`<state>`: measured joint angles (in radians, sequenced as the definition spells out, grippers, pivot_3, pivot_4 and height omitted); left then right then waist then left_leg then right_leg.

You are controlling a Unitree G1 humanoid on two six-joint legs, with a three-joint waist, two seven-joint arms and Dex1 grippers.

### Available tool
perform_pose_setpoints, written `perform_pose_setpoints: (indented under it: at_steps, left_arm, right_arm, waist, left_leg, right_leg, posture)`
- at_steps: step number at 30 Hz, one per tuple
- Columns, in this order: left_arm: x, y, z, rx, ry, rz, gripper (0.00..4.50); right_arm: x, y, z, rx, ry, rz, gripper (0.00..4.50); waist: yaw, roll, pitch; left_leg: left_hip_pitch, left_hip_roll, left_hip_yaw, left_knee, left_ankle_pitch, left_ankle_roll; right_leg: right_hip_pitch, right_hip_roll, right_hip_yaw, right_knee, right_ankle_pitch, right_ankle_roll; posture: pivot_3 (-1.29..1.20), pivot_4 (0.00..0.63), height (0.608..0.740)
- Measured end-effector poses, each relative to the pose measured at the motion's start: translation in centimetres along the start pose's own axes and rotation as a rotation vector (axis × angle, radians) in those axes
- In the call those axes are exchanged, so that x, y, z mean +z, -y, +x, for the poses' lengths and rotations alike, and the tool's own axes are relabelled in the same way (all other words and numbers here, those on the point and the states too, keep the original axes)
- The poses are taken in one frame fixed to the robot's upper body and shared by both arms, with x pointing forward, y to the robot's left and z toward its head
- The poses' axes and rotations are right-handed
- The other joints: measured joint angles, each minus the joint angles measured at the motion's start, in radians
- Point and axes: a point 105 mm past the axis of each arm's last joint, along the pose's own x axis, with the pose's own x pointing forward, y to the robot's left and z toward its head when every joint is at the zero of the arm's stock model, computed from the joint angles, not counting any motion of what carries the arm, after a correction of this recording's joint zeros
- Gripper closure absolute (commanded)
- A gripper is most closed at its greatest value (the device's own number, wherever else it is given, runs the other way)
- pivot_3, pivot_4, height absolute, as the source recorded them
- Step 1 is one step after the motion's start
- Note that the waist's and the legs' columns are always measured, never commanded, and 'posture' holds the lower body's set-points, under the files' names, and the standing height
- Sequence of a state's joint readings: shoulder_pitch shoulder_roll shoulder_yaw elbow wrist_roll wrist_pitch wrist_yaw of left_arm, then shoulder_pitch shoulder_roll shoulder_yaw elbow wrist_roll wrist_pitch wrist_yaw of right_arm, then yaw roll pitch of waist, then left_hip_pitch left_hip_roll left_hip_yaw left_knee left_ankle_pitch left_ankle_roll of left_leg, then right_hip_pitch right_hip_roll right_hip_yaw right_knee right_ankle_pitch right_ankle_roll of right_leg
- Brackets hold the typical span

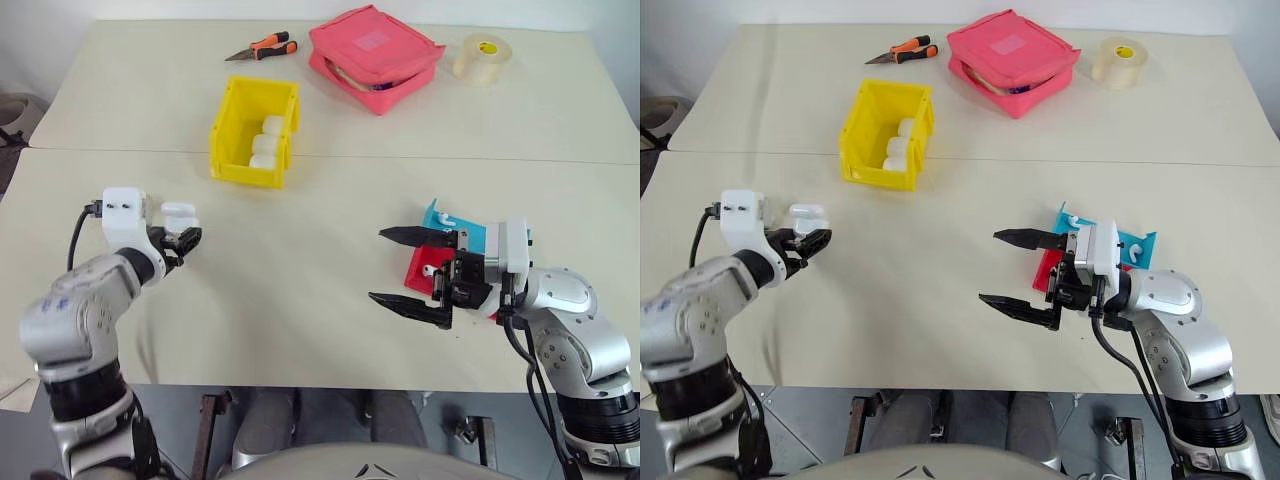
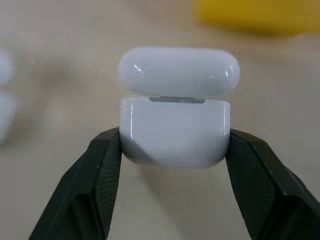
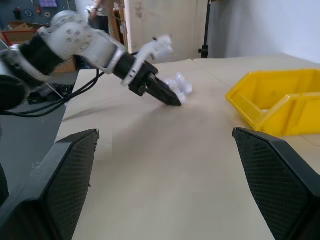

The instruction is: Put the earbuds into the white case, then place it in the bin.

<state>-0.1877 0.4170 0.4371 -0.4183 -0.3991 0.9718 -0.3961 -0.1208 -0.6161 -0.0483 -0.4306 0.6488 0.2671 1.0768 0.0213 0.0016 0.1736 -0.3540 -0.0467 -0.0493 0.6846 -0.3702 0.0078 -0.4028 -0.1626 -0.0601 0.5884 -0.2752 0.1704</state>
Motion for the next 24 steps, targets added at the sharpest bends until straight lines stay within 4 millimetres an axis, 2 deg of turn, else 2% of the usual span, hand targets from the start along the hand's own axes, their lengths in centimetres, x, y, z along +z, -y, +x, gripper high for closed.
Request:
perform_pose_setpoints:
  at_steps: [3,5,7,9,11,13,16,20,24]
  left_arm:
    - [1.0,2.1,-1.1,-0.186,0.157,0.077,1.74]
    - [1.6,3.6,-1.4,-0.286,0.269,0.105,1.74]
    - [3.1,5.7,-1.3,-0.398,0.432,0.076,1.74]
    - [4.0,7.9,-0.7,-0.516,0.511,0.051,1.74]
    - [3.8,10.4,0.2,-0.657,0.521,0.06,1.74]
    - [3.0,13.0,1.6,-0.794,0.524,0.032,1.74]
    - [2.2,15.6,3.1,-0.916,0.523,0.016,1.74]
    - [2.9,19.8,4.2,-1.13,0.655,0.148,1.74]
    - [2.0,22.4,4.3,-1.254,0.742,0.273,1.74]
  right_arm:
    - [-0.1,0.1,-0.6,-0.017,-0.024,-0.003,0.0]
    - [-0.2,0.4,-1.8,-0.054,-0.063,-0.013,0.0]
    - [0.1,0.7,-2.7,-0.093,-0.093,-0.034,0.0]
    - [0.3,0.5,-3.8,-0.132,-0.124,-0.051,0.0]
    - [0.1,0.0,-5.3,-0.188,-0.172,-0.05,0.0]
    - [-0.1,-1.2,-6.9,-0.249,-0.223,-0.04,0.0]
    - [-0.1,-2.9,-8.2,-0.299,-0.283,-0.036,0.0]
    - [0.4,-4.1,-11.4,-0.504,-0.363,-0.055,0.0]
    - [0.4,-5.6,-14.5,-0.648,-0.486,-0.033,0.0]
  waist:
    - [0.004,0.0,0.0]
    - [0.01,0.001,0.0]
    - [0.014,0.0,0.0]
    - [0.02,0.001,0.0]
    - [0.025,0.001,0.0]
    - [0.035,0.002,-0.001]
    - [0.028,0.001,0.0]
    - [0.033,0.001,0.0]
    - [0.03,0.001,0.0]
  left_leg:
    - [0.0,0.002,0.0,0.0,0.0,0.0]
    - [0.0,0.0,0.0,0.001,0.0,0.001]
    - [0.0,-0.001,0.0,0.002,-0.001,0.002]
    - [0.0,-0.004,-0.001,0.003,-0.001,0.003]
    - [0.0,-0.004,0.002,0.003,-0.001,0.003]
    - [0.0,-0.005,0.006,0.003,-0.002,0.004]
    - [0.0,-0.005,0.007,0.006,-0.003,0.006]
    - [0.0,-0.005,0.008,0.01,-0.003,0.007]
    - [0.0,-0.005,0.008,0.01,-0.005,0.009]
  right_leg:
    - [0.001,0.0,-0.001,0.0,0.0,0.0]
    - [0.003,-0.001,-0.001,-0.001,0.0,0.0]
    - [0.005,-0.001,-0.002,-0.002,0.001,0.001]
    - [0.005,-0.001,-0.003,-0.001,0.001,0.001]
    - [0.005,-0.001,-0.003,-0.002,0.001,0.001]
    - [0.007,-0.001,-0.004,-0.002,0.001,0.001]
    - [0.007,-0.001,-0.004,-0.003,0.001,0.002]
    - [0.01,-0.001,-0.005,-0.003,0.002,0.003]
    - [0.01,-0.001,-0.003,-0.004,0.002,0.004]
  posture:
    - [0.0,0.15,0.74]
    - [0.0,0.15,0.74]
    - [0.0,0.15,0.74]
    - [0.0,0.15,0.74]
    - [0.0,0.15,0.74]
    - [0.0,0.15,0.74]
    - [0.0,0.15,0.74]
    - [0.0,0.15,0.74]
    - [0.0,0.15,0.74]
